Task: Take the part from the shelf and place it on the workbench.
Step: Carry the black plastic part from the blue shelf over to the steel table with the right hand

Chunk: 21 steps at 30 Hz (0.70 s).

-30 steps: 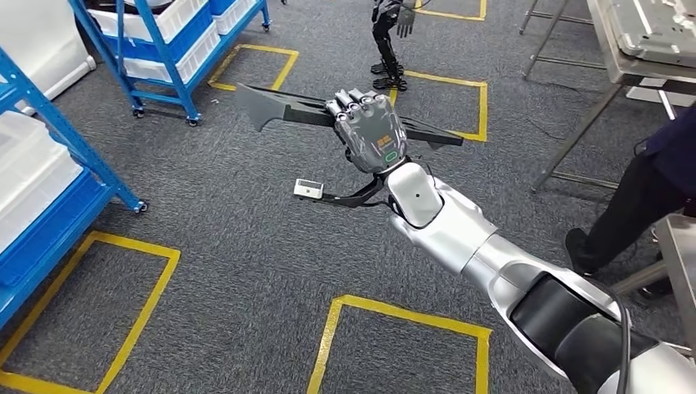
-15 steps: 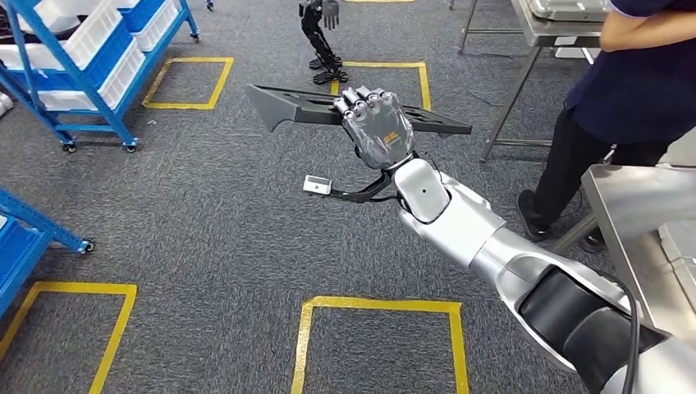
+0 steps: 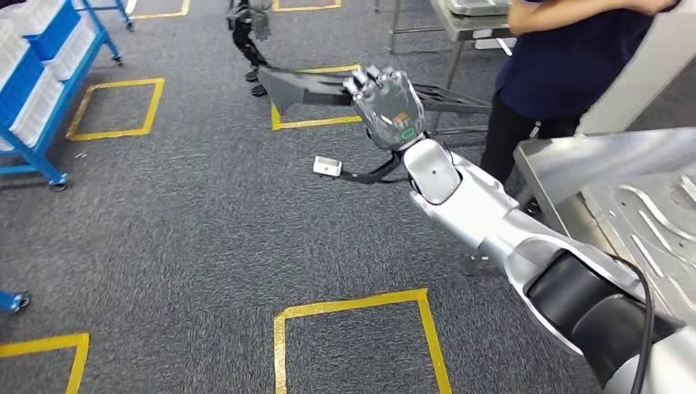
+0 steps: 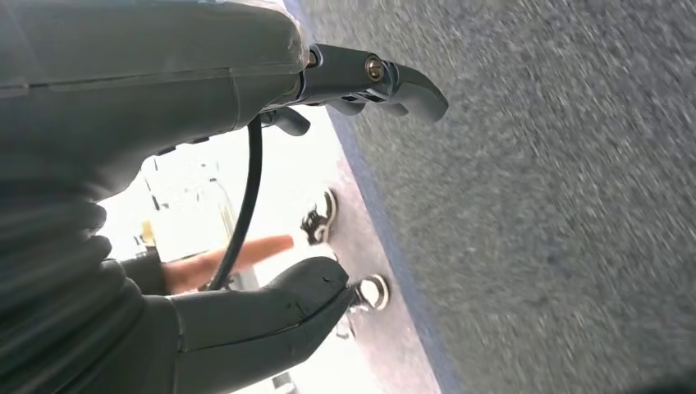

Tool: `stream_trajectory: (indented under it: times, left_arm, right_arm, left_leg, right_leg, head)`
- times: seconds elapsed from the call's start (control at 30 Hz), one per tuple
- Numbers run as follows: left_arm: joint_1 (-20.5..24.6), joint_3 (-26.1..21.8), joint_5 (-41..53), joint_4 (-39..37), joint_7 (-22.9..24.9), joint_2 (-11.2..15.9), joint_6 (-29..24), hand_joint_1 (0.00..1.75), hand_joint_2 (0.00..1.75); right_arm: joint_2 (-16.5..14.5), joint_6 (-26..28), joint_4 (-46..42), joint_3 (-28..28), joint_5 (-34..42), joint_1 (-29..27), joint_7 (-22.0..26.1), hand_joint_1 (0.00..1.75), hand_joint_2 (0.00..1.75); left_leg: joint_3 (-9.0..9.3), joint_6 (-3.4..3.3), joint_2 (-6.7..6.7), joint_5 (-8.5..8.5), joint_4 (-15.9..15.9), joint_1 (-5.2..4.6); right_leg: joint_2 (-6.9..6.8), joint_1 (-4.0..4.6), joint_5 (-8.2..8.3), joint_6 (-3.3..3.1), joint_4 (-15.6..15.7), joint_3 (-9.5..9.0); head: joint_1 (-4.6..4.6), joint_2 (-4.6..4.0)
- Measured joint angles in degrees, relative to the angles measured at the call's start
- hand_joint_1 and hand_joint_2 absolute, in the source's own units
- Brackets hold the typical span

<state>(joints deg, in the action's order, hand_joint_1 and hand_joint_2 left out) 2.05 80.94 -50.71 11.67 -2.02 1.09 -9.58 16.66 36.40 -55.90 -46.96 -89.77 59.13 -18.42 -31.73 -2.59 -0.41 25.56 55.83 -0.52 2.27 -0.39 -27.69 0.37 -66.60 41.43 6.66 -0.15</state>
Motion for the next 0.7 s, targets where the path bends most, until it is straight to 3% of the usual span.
stream_trajectory:
  times: [0.07, 0.1, 0.13, 0.2, 0.27, 0.3, 0.37, 0.4, 0.47, 0.5, 0.57, 0.6, 0.63, 0.7]
  left_arm:
    - [-0.1, 0.0, 0.0, 0.0, 0.0, 0.0, -0.1, 0.0, 1.75]
    - [-0.1, 0.0, 0.0, 0.0, 0.0, -0.1, -0.1, 0.0, 1.75]
    - [-0.1, 0.0, 0.0, 0.0, 0.0, -0.1, -0.1, 0.0, 1.75]
    - [-0.1, 0.0, 0.0, 0.1, 0.0, -0.2, -0.1, 0.0, 1.75]
    - [0.0, 0.0, 0.0, 0.2, 0.0, -0.2, -0.1, 0.0, 1.75]
    - [0.0, 0.0, 0.0, 0.2, 0.0, -0.1, -0.2, 0.0, 1.75]
    - [0.2, 0.0, 0.0, 0.2, 0.0, -0.1, -0.3, 0.0, 1.75]
    - [0.3, 0.0, 0.0, 0.2, 0.1, -0.1, -0.3, 0.0, 1.75]
    - [0.4, -0.1, 0.0, 0.2, 0.1, -0.1, -0.4, 0.0, 1.75]
    - [0.3, -0.1, 0.0, 0.2, 0.1, -0.1, -0.4, 0.0, 1.75]
    - [0.3, -0.1, 0.0, 0.2, 0.2, -0.1, -0.4, 0.0, 1.75]
    - [0.3, -0.1, 0.0, 0.2, 0.2, -0.1, -0.4, 0.0, 1.75]
    - [0.3, -0.1, 0.0, 0.2, 0.2, -0.1, -0.4, 0.0, 1.75]
    - [0.2, -0.1, 0.0, 0.2, 0.3, -0.1, -0.4, 0.0, 1.75]
  right_arm:
    - [0.2, -0.4, 0.4, -0.4, 0.0, 0.7, -0.1, 1.75, 1.75]
    - [0.4, -0.6, 0.6, -0.7, 0.0, 0.9, -0.3, 1.75, 1.75]
    - [0.6, -0.8, 0.9, -1.0, 0.0, 1.1, -0.5, 1.75, 1.75]
    - [0.8, -1.0, 1.4, -1.3, 0.0, 1.8, -0.8, 1.75, 1.75]
    - [1.0, -0.9, 1.9, -1.4, 0.0, 2.7, -0.9, 1.75, 1.75]
    - [1.0, -0.9, 2.2, -1.4, 0.0, 3.0, -1.0, 1.75, 1.75]
    - [1.3, -0.9, 2.9, -1.4, 0.0, 3.4, -1.0, 1.75, 1.75]
    - [1.5, -0.9, 3.3, -1.4, 0.0, 3.5, -1.0, 1.75, 1.75]
    - [1.6, -0.9, 3.7, -1.5, 0.0, 3.9, -1.2, 1.75, 1.75]
    - [1.6, -0.9, 4.0, -1.5, 0.0, 4.0, -1.3, 1.75, 1.75]
    - [1.7, -1.0, 4.5, -1.7, 0.0, 4.1, -1.6, 1.75, 1.75]
    - [1.7, -1.0, 4.7, -1.8, 0.0, 4.1, -1.7, 1.75, 1.75]
    - [1.7, -1.1, 5.0, -2.0, 0.0, 4.2, -1.8, 1.75, 1.75]
    - [1.7, -1.3, 5.5, -2.2, 0.0, 4.4, -1.8, 1.75, 1.75]
  left_leg:
    - [-0.02, 0.0, 1.67, 0.15, 0.1, 0.06]
    - [-0.01, 0.09, 2.46, 0.31, 0.2, 0.16]
    - [-0.02, 0.26, 3.21, 0.53, 0.5, 0.3]
    - [-0.08, 0.88, 4.63, 1.26, 1.3, 0.55]
    - [-0.16, 1.68, 5.86, 2.18, 2.4, 0.4]
    - [-0.09, 2.03, 6.41, 2.51, 2.7, 0.27]
    - [0.21, 2.62, 7.37, 2.89, 2.7, 0.31]
    - [0.22, 2.92, 6.86, 3.32, 3.1, 0.47]
    - [-1.16, 3.4, 4.04, 5.75, 6.5, 0.86]
    - [-2.72, 3.52, 2.34, 7.6, 10.0, 0.99]
    - [-6.47, 3.54, 0.99, 10.48, 17.5, 1.04]
    - [-7.6, 3.42, 0.82, 10.49, 19.4, 1.02]
    - [-7.77, 3.18, 0.67, 9.31, 19.0, 0.98]
    - [-5.46, 2.52, -0.73, 4.71, 12.4, 0.86]
  right_leg:
    - [-1.43, -0.4, -2.35, 0.59, -6.0, 2.82]
    - [-1.77, -0.67, -2.19, 0.92, -6.9, 3.16]
    - [-2.15, -0.94, -1.12, 1.28, -5.9, 2.5]
    - [-4.17, -1.16, 1.81, 1.88, 0.6, -1.13]
    - [-5.95, -0.85, 2.94, 1.5, 5.4, -3.68]
    - [-6.09, -0.6, 2.69, 1.05, 5.9, -3.91]
    - [-4.59, -0.44, 2.73, 0.04, 5.8, -3.83]
    - [-3.94, -0.5, 2.8, -0.3, 5.9, -3.82]
    - [-2.73, -0.71, 2.94, -0.97, 6.0, -3.87]
    - [-2.15, -0.71, 2.94, -1.19, 6.0, -3.87]
    - [-0.7, -0.53, 2.94, -1.44, 6.0, -3.88]
    - [0.13, -0.41, 2.94, -1.47, 6.0, -3.9]
    - [1.0, -0.33, 2.95, -1.47, 6.0, -3.94]
    - [2.64, -0.35, 2.98, -1.44, 6.0, -4.03]
  head:
    - [0.0, 0.0]
    - [-0.01, 0.0]
    - [0.0, 0.0]
    - [0.01, 0.0]
    - [-0.02, 0.0]
    - [-0.04, 0.0]
    - [-0.05, 0.0]
    - [-0.05, 0.0]
    - [-0.07, 0.0]
    - [-0.06, 0.0]
    - [-0.06, 0.0]
    - [-0.06, 0.0]
    - [-0.06, 0.0]
    - [-0.06, 0.0]
